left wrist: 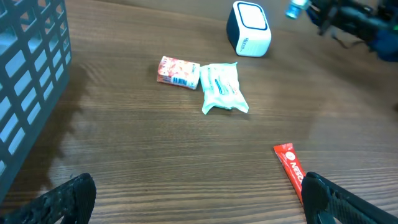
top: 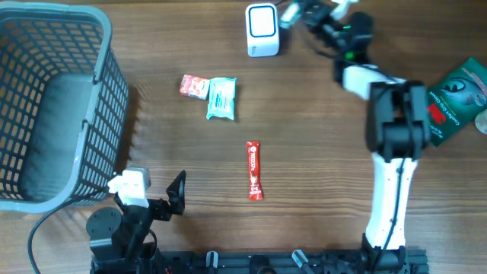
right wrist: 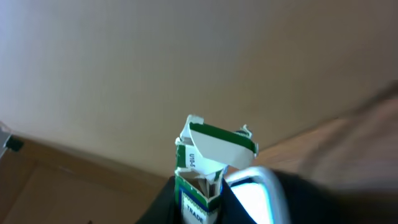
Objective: Scan the item barcode
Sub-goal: 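Carry AXE box with right gripper to the right and drop it, then reach right gripper to the red Nescafe stick and grasp it, then lift Nescafe stick with right gripper toward the scanner, then hold Nescafe stick with right gripper in front of the scanner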
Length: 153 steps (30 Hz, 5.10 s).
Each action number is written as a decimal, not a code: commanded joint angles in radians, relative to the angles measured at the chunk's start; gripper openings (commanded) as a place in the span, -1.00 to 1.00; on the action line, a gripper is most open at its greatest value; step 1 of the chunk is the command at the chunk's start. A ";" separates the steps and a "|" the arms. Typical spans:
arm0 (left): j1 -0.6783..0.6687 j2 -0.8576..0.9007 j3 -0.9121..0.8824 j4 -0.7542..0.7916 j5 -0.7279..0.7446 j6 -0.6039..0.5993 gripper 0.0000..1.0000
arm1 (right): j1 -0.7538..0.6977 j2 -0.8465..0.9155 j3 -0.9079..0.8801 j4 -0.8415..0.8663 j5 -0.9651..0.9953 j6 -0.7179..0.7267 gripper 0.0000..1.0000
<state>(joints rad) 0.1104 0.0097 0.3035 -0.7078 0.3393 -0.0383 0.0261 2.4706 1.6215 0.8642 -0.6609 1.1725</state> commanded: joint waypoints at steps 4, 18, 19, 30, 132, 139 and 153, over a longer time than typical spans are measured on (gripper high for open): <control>0.005 -0.003 -0.004 0.003 0.008 0.016 1.00 | -0.320 -0.008 0.011 -0.393 -0.195 -0.271 -0.69; 0.005 -0.003 -0.004 0.003 0.008 0.016 1.00 | -0.653 -0.117 0.011 -0.756 -0.125 -0.580 0.47; 0.005 -0.003 -0.004 0.003 0.008 0.016 1.00 | -0.654 -0.162 0.011 -0.806 -0.074 -0.620 0.63; 0.005 -0.003 -0.004 0.003 0.008 0.016 1.00 | -0.418 -0.665 0.011 -1.506 0.141 -0.752 1.00; 0.005 -0.003 -0.004 0.003 0.008 0.016 1.00 | 0.520 -0.490 -0.344 -1.721 0.024 -1.007 -0.91; 0.005 -0.003 -0.004 0.003 0.008 0.016 1.00 | 0.410 -0.514 -0.372 -1.612 -0.786 -1.565 -0.90; 0.005 -0.003 -0.004 0.003 0.008 0.016 1.00 | 0.425 -0.513 -0.372 -0.877 -0.962 -0.743 -0.91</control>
<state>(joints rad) 0.1104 0.0101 0.3035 -0.7074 0.3389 -0.0387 0.4484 1.9778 1.2446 -0.0341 -1.5593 0.0174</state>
